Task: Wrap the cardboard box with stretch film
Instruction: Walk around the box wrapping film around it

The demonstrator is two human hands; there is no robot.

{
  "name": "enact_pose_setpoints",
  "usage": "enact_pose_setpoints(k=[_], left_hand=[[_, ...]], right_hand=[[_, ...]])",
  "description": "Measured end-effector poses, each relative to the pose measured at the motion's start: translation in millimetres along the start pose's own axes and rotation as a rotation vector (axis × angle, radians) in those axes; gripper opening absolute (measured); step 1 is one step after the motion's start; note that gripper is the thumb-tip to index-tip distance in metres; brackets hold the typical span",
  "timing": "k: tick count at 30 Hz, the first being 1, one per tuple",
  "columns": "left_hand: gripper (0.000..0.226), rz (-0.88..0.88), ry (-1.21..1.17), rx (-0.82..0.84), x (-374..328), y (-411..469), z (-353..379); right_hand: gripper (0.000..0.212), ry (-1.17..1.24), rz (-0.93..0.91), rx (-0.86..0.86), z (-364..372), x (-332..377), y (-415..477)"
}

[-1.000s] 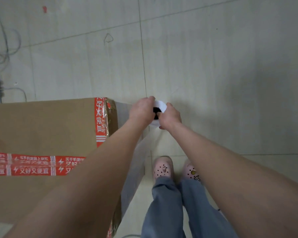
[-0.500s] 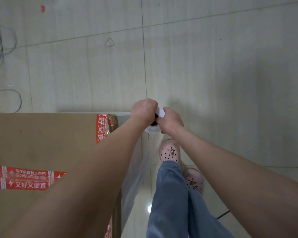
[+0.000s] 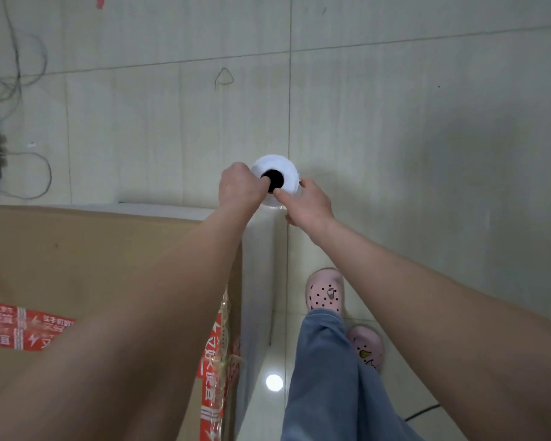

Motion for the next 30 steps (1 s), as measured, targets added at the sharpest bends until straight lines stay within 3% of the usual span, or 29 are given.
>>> enact_pose_setpoints(k=[3,6,9,13,15,24,27,30], left_hand=[[0.030,-0.089,-0.154,0.031,6.1,3.0,-6.2],[0.033,-0.108,-0.138,0.165,7.1,2.6,-7.8],[0.026,0.100,0.111,0.149,0.5,7.0,-10.2],[0.057,0.412,0.418,0.148,-17.5,11.6,-13.6],[0.057,0.484,0.542,0.172,-23.9,14.6,-14.7],[0.039,0.469,0.726,0.212,-37.4,31.8,-18.5],[0.036,0.434,0.643,0.181,-35.2,34.1,-22.9],[0.029,0.337,0.467,0.113,-28.3,40.0,-30.4]], right_hand=[[0.047,-0.039,-0.013,-0.033,5.6,16.3,9.5],[0.040,-0.139,0.024,-0.065,5.1,23.6,20.3],[0.039,-0.218,0.015,-0.063,5.4,27.0,21.6],[0.033,-0.250,0.028,-0.047,10.5,32.2,21.9],[0.028,-0.261,0.041,-0.029,13.1,37.0,21.9],[0.026,-0.317,0.048,0.055,9.9,42.3,29.0],[0.027,-0.337,0.019,0.097,4.2,46.8,32.0],[0.049,-0.394,-0.023,0.094,-5.1,54.4,37.7]])
Point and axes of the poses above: each hand's wrist, its own y-axis towards the middle knuckle, its own z-axis out of the palm, x = y × z, the point moved 1 cm from there along y, towards the middle knuckle, and after that the axes turned 5 degrees about -y, right-handed, at the moved point
